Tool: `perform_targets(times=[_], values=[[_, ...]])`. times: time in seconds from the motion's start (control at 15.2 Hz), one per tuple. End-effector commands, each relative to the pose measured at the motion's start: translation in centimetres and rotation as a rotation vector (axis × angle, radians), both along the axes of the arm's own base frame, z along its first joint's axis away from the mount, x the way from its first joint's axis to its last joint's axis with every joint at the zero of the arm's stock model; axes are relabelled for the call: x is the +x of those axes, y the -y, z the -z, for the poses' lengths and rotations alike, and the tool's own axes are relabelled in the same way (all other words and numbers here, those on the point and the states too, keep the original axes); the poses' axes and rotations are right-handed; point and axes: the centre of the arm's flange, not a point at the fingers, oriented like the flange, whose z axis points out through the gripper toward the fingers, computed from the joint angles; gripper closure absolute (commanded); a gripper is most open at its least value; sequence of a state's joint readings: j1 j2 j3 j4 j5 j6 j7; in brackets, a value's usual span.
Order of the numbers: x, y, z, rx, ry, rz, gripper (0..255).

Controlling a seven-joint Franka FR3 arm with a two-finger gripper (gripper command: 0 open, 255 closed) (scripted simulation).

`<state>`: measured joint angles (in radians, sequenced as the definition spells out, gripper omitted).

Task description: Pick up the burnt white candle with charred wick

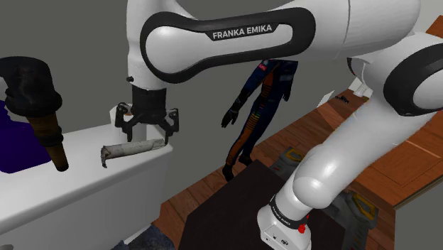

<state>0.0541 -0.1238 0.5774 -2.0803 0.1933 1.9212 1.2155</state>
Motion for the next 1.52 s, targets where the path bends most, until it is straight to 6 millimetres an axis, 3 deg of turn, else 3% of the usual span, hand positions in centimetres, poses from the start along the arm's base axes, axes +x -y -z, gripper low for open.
perform_targets(times=[0.0, 0.4, 0.92, 1.06, 1.12, 1.45], values=[[1.4, -2.2, 0.7, 0.003, 0.001, 0.037, 0], [5.7, -8.5, 2.2, 0.005, 0.005, 0.132, 0], [5.8, -8.5, 6.2, 0.005, 0.005, 0.134, 0], [5.8, -8.5, 6.2, 0.005, 0.005, 0.134, 0], [5.7, -8.5, 6.2, 0.005, 0.005, 0.134, 255], [5.6, -8.5, 6.2, 0.005, 0.005, 0.134, 255]])
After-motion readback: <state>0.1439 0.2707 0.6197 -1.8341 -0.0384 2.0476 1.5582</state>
